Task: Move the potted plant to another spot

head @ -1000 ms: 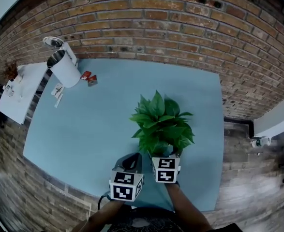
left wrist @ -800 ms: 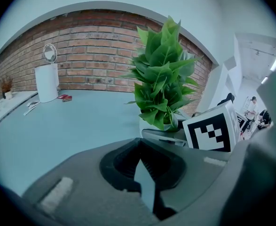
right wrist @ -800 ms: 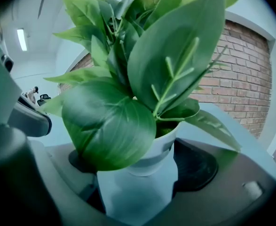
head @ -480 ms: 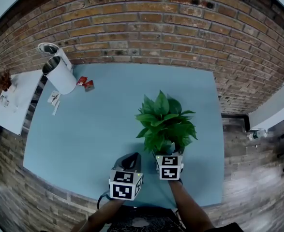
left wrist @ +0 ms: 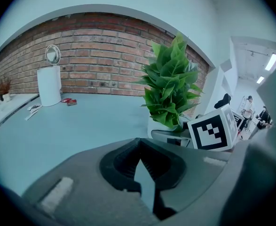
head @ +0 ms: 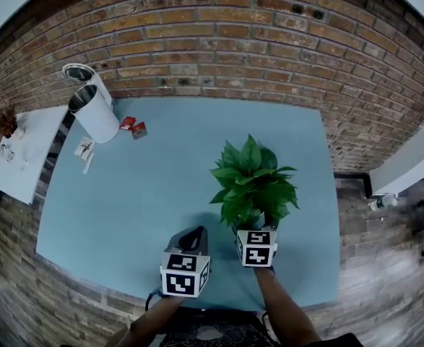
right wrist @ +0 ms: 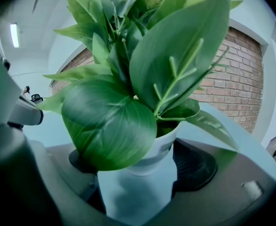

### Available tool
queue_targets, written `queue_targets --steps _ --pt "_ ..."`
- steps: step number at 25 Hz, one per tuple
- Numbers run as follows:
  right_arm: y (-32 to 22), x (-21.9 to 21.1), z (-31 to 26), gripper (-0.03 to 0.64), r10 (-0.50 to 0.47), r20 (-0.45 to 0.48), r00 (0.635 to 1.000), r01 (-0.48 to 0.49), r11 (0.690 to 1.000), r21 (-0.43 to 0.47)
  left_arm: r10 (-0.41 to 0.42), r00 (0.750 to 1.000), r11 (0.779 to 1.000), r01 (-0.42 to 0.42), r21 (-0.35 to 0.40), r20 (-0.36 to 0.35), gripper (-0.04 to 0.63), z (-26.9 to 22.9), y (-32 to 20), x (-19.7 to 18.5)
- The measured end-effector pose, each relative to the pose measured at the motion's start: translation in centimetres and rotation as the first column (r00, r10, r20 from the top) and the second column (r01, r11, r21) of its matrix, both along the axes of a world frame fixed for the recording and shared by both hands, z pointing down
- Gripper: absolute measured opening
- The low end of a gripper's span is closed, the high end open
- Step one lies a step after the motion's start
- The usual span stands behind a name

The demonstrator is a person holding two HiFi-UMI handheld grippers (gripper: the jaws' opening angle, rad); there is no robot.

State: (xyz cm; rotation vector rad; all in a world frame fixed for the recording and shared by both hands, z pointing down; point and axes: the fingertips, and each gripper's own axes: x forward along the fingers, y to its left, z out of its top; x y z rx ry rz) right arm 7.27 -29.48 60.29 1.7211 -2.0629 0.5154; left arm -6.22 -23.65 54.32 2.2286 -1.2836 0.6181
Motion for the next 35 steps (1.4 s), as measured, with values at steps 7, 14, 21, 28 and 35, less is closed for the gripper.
queue_targets --steps 7,14,21,28,35 --pt "-0.3 -1.9 0.4 0.443 0.024 -0.007 1.0 -0.024 1.0 0.003 -0.012 1.0 1.0 0.012 0.011 -0.015 -0.002 0.4 -0.6 -2.8" --pt "-0.2 -2.9 0.3 0.442 0.029 -0.007 1.0 -0.029 1.0 -0.004 -0.019 0.999 1.0 0.019 0.011 -0.026 -0.002 0.4 -0.6 -3.8" --pt "-0.1 -4.0 0.1 0.442 0.015 -0.008 1.0 -0.015 1.0 -0.011 -0.038 0.999 0.999 0.039 0.015 -0.033 -0.002 -0.1 -0.7 -4.5" --pt "-0.1 -5.8 0.1 0.442 -0.001 -0.008 1.0 0.001 1.0 -0.018 -0.052 0.998 0.998 0.053 0.019 -0.04 -0.002 -0.2 -0.7 -5.9" --pt "-0.1 -7.8 0.1 0.442 -0.02 -0.008 1.0 0.02 1.0 -0.019 -0.062 0.997 0.998 0.063 0.025 -0.042 -0.002 -0.1 -0.7 -7.5"
